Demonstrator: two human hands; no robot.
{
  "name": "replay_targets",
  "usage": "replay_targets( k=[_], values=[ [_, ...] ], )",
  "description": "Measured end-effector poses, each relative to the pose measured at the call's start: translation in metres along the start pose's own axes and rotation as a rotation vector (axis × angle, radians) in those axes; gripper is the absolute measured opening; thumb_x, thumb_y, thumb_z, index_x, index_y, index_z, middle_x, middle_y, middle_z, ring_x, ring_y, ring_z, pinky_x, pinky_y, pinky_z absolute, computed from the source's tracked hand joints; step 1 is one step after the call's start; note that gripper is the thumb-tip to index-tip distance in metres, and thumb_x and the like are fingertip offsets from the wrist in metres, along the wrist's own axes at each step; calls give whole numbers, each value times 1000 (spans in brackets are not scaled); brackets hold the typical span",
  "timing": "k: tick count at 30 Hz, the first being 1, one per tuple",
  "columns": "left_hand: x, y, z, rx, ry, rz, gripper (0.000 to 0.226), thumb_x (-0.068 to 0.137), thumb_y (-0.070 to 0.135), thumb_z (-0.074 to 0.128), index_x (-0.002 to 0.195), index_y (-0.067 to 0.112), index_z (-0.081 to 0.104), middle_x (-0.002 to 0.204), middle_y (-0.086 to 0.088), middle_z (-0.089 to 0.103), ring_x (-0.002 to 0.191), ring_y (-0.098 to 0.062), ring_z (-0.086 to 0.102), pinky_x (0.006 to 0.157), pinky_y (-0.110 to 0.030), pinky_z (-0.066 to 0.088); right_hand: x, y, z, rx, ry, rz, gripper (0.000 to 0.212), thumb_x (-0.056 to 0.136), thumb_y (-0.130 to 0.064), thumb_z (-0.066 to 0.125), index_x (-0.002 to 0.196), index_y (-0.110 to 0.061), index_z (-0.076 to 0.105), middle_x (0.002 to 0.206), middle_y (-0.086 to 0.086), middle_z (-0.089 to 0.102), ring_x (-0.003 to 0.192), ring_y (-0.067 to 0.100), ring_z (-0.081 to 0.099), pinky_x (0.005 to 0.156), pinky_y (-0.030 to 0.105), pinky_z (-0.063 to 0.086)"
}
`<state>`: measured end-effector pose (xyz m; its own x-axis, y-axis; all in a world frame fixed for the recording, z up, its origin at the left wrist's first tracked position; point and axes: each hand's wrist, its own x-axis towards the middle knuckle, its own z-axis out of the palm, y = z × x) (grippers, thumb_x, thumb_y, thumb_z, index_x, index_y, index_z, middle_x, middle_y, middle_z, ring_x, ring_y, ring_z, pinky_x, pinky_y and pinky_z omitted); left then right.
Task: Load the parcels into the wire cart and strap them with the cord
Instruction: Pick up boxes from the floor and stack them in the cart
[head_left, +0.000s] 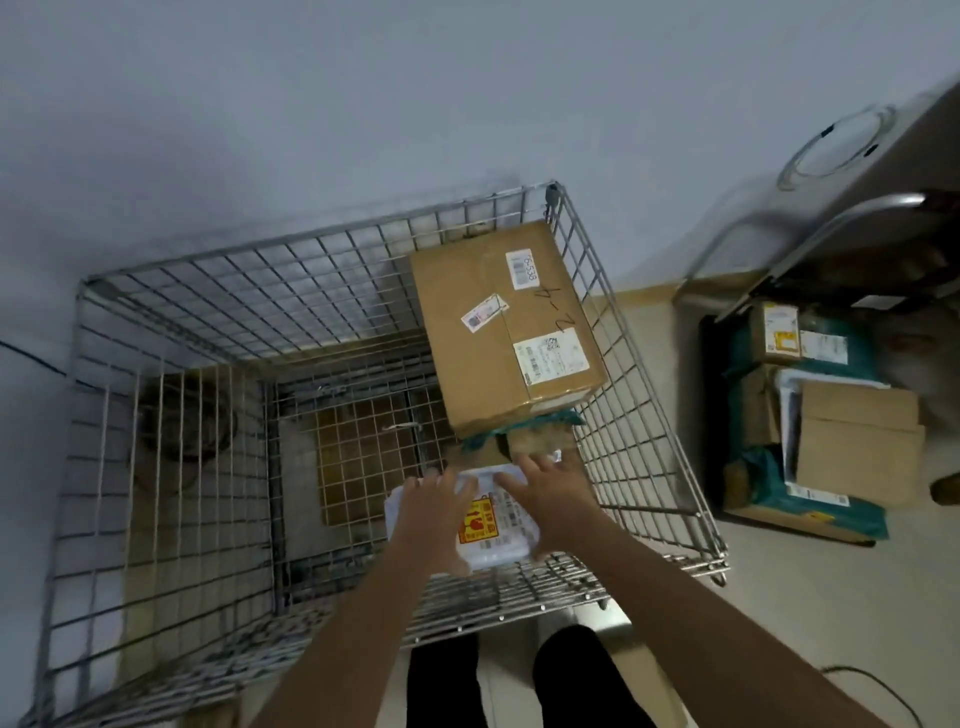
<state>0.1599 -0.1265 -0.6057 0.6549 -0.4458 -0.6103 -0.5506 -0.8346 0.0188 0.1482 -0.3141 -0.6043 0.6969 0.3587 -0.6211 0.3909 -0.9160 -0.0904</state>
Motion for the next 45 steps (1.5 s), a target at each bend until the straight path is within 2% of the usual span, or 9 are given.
replay_targets(
  k=[13,18,23,28,32,36,41,43,45],
  values=[
    [129,20,146,-38,-86,107,103,59,61,79,139,21,27,140,-11,36,125,-33,39,102,-46,36,108,26,155,-15,-135,113,125,57,-55,86,149,-30,5,152,17,18,138,40,26,107,55,35],
    [169,41,172,-146,-97,83,108,60,57,80,143,21,23,148,-15,27,132,-36,30,106,-44,31,133,58,173,-105,-71,86,122,40,-52,93,145,-28,35,145,24,33,131,46,39,95,61,45],
    [202,51,197,-138,5,113,107,61,60,77,145,19,25,145,-15,30,130,-36,32,104,-46,33,149,84,207,-16,-135,135,118,57,-44,88,149,-29,16,153,17,15,140,39,24,99,48,45],
    [241,57,209,-25,68,20,118,25,75,79,126,17,59,121,-17,59,103,-35,60,87,-49,50,183,98,244,-30,-9,207,102,26,-33,95,122,-19,62,123,26,57,105,44,60,63,46,56],
    [257,62,221,-88,93,-9,119,36,65,86,138,19,46,134,-23,47,119,-37,50,96,-47,45,191,104,266,-53,62,223,83,40,-28,92,117,-18,63,121,29,54,109,45,58,75,55,54],
    [259,67,227,-173,75,-27,114,54,55,85,147,21,28,146,-27,28,134,-38,32,106,-45,34,192,107,273,-89,120,228,69,49,-31,86,115,-23,68,117,26,56,112,42,57,79,52,54],
    [261,69,230,-124,33,-116,118,17,54,91,126,23,58,126,-24,55,113,-38,57,88,-45,52,188,108,263,-68,36,216,86,32,-38,91,114,-23,70,107,19,64,103,38,62,77,47,53],
    [260,68,238,-140,48,-156,100,19,56,89,113,30,70,115,-14,66,102,-35,65,78,-46,57,178,105,241,-67,-57,247,104,37,-49,90,133,-27,56,123,17,57,114,36,56,90,48,48],
    [248,62,227,-153,62,-225,83,27,62,86,105,35,74,109,-2,71,98,-28,69,73,-43,58,163,106,219,-45,-89,232,109,63,-54,81,152,-29,23,147,15,35,135,34,37,107,48,33]
  ],
)
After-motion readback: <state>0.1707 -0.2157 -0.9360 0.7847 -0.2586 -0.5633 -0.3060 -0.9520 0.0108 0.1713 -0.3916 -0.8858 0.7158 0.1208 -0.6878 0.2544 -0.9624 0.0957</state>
